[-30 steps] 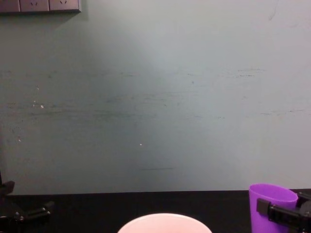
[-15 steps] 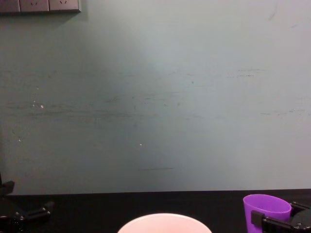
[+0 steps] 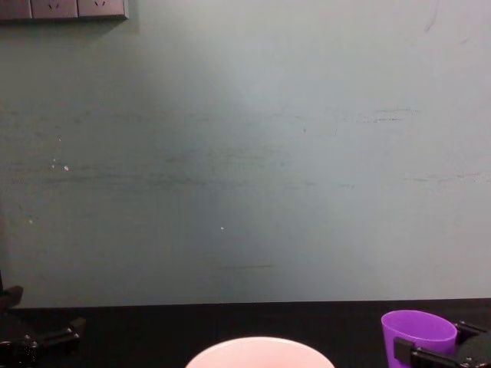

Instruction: Pick up the cup and pour the mung beans from the cup into the bowl.

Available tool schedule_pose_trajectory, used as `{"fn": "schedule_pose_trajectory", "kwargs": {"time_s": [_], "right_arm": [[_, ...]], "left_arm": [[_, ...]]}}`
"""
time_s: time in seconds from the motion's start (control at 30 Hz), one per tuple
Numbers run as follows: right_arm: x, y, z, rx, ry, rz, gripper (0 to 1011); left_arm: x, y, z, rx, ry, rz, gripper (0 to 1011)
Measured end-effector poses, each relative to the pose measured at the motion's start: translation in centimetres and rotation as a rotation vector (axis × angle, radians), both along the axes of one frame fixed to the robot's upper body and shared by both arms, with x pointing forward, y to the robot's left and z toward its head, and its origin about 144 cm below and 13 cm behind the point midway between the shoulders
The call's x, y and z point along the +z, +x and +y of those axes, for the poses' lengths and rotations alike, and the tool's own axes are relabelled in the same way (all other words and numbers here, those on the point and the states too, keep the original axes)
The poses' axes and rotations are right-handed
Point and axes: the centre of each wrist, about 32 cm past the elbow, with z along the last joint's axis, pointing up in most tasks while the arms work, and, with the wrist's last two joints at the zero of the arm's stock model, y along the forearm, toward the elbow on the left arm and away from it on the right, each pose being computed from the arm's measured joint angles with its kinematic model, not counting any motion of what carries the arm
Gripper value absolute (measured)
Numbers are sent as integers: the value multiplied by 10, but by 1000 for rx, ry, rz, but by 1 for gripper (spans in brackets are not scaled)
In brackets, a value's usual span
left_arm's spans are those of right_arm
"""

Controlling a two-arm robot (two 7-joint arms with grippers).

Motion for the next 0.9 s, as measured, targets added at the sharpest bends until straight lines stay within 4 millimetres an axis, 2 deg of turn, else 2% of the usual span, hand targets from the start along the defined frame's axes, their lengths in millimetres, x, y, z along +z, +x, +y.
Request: {"fn": "schedule_pose_trajectory", "kwargs": {"time_s": [0.9], "right_arm": [[-5,-2,1,9,3,-1,723]], "left_arm": [[0,0,0,0,0,0,1003]]}}
